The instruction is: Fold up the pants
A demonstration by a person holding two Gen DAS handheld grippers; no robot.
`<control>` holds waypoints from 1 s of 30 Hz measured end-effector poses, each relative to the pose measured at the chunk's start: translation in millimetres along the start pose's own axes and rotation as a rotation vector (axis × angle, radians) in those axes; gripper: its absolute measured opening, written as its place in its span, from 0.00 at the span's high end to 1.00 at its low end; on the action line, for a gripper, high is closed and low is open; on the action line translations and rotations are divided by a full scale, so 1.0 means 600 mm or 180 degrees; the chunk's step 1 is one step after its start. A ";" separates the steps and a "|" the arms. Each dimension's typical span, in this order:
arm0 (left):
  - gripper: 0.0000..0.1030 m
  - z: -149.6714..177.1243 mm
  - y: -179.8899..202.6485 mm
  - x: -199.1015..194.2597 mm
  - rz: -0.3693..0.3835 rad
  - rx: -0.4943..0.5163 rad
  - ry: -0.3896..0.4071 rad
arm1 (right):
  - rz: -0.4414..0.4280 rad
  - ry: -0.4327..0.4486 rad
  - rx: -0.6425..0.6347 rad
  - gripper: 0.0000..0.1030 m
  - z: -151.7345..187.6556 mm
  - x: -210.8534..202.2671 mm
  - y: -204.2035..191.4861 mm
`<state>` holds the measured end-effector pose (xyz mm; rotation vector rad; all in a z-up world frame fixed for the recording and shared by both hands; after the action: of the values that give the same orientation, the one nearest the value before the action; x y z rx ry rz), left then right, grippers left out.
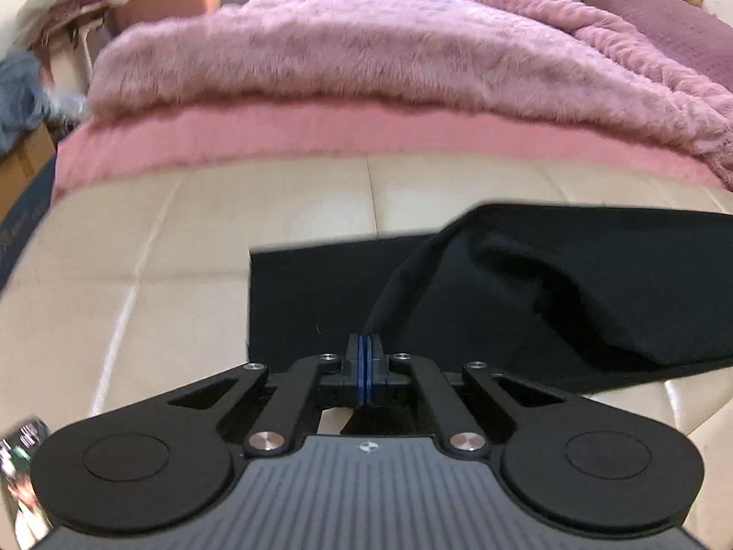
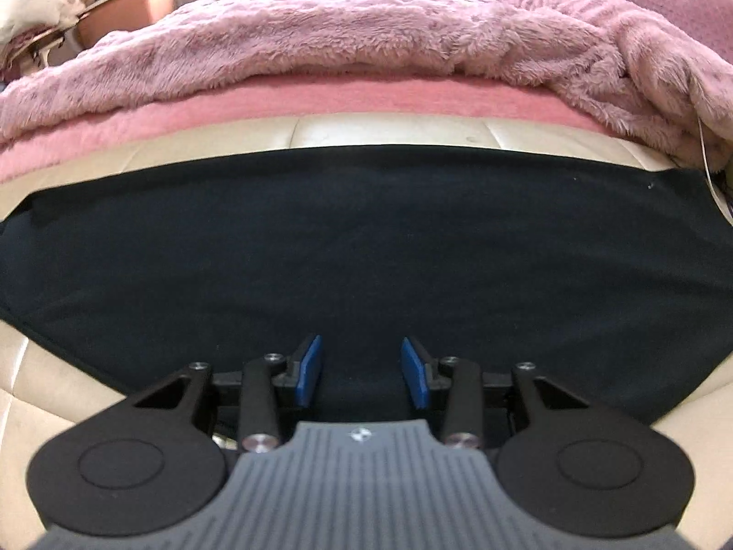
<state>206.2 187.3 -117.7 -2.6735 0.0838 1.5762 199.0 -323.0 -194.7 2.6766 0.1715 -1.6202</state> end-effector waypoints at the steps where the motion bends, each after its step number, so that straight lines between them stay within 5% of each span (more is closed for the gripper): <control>1: 1.00 -0.011 -0.005 -0.007 -0.0026 0.0024 0.0010 | -0.0008 -0.0005 0.0004 0.65 0.001 -0.003 0.004; 12: 0.99 -0.139 -0.080 0.067 -0.0357 0.0390 -0.0379 | -0.0052 -0.0028 0.0003 0.64 0.000 -0.001 0.010; 16: 0.86 -0.136 -0.086 0.084 -0.0470 0.0264 -0.0407 | -0.0039 -0.0044 -0.0016 0.64 -0.001 -0.001 0.009; 22: 0.80 -0.092 -0.112 0.021 0.0059 -0.0550 -0.0351 | -0.0025 -0.0016 -0.0036 0.65 -0.003 -0.005 0.009; 30: 0.78 0.009 -0.149 0.014 0.1031 -0.2289 -0.0524 | 0.0028 0.0113 -0.0067 0.65 0.019 -0.049 0.010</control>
<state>211.0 276.5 -127.3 -3.1390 -0.0774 2.2839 176.2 -332.6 -173.9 2.6877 0.1756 -1.5605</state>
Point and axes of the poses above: each gripper's, at about its wrist camera, not at the fingertips, and x roughly the way its jaws point, y to its right, z to its underside, the point moved 5 cm from there along x, roughly the way its jaws point, and after that the axes turned 10 degrees about -y, right-handed, at the moved point
